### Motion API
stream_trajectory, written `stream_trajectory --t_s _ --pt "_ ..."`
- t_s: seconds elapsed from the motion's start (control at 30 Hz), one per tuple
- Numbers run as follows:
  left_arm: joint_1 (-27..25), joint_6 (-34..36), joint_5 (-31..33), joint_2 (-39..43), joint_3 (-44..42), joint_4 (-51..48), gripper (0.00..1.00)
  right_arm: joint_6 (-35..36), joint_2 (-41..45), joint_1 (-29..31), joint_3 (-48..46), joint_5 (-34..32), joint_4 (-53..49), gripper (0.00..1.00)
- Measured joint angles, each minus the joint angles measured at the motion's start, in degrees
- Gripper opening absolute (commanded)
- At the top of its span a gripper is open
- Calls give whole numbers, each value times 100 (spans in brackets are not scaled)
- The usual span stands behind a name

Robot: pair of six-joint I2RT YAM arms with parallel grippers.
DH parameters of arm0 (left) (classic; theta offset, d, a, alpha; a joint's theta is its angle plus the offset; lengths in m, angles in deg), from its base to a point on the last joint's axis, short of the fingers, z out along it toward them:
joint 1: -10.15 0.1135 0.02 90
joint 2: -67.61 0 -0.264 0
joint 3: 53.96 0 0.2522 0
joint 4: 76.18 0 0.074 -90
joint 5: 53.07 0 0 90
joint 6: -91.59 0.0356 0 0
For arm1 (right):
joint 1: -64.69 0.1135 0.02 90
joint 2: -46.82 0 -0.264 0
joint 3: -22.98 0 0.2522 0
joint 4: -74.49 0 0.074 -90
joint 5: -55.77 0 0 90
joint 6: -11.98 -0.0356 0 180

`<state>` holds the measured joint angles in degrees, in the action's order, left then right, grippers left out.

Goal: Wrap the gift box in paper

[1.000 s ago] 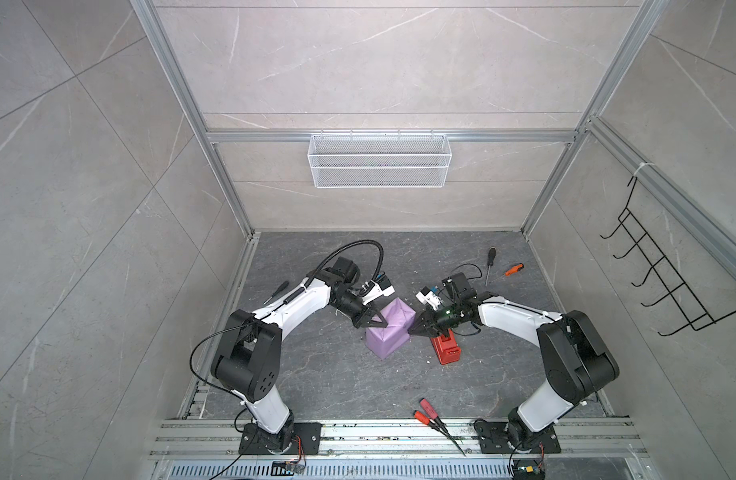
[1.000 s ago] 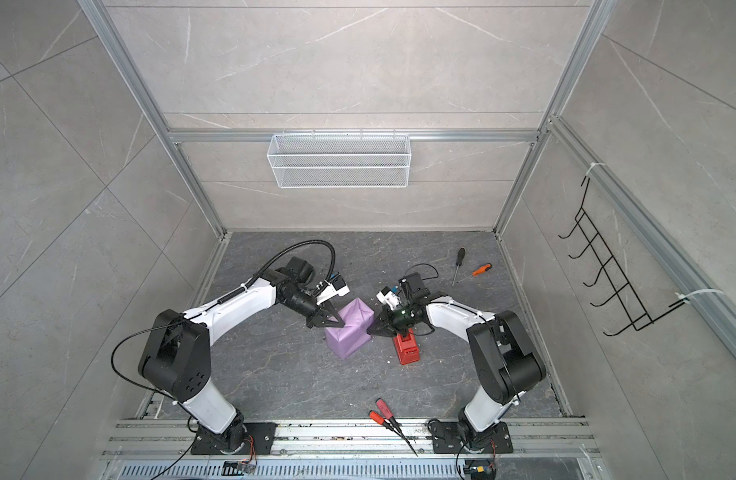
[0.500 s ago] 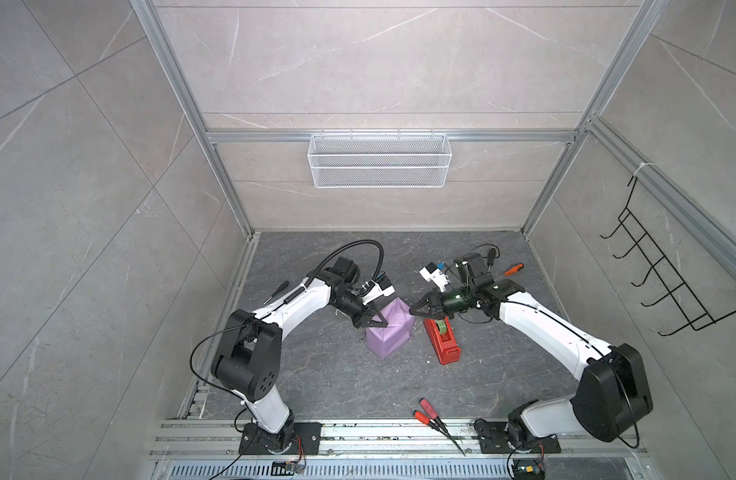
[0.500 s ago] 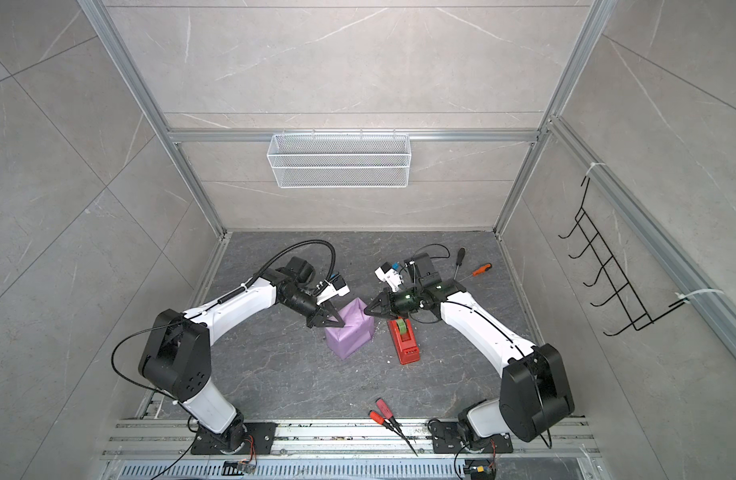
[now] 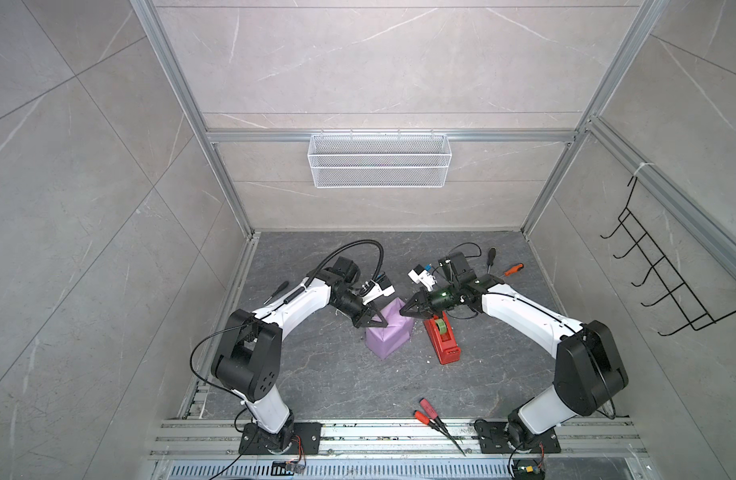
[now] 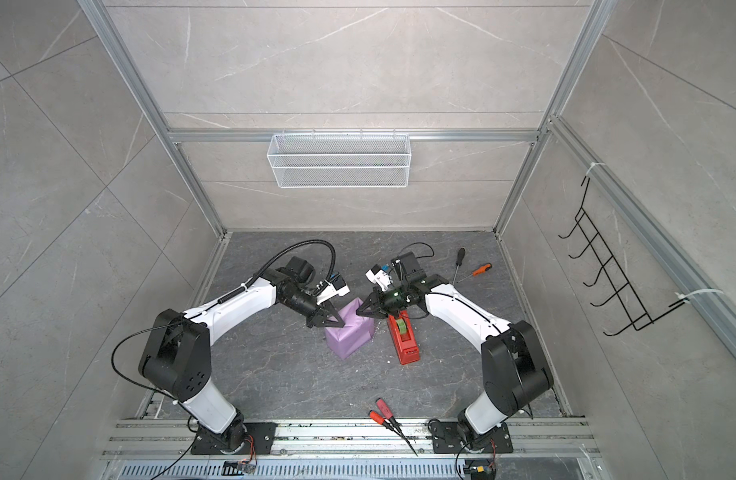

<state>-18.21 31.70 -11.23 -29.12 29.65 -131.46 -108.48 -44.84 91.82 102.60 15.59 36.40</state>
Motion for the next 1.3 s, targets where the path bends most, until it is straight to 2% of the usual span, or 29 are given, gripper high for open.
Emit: stream_trajectory --t_s 0.43,0.97,1.17,1.3 --pt "2 7 24 0 -4 4 0 -26 -922 85 542 -352 107 0" --pt "24 39 98 50 -28 39 0 68 -1311 437 1379 -1123 -487 0" --pt "17 48 264 199 -35 -48 20 138 -1104 420 1464 -1349 -599 0" --pt "103 50 372 352 57 -306 24 254 -254 391 1263 -1471 -605 0"
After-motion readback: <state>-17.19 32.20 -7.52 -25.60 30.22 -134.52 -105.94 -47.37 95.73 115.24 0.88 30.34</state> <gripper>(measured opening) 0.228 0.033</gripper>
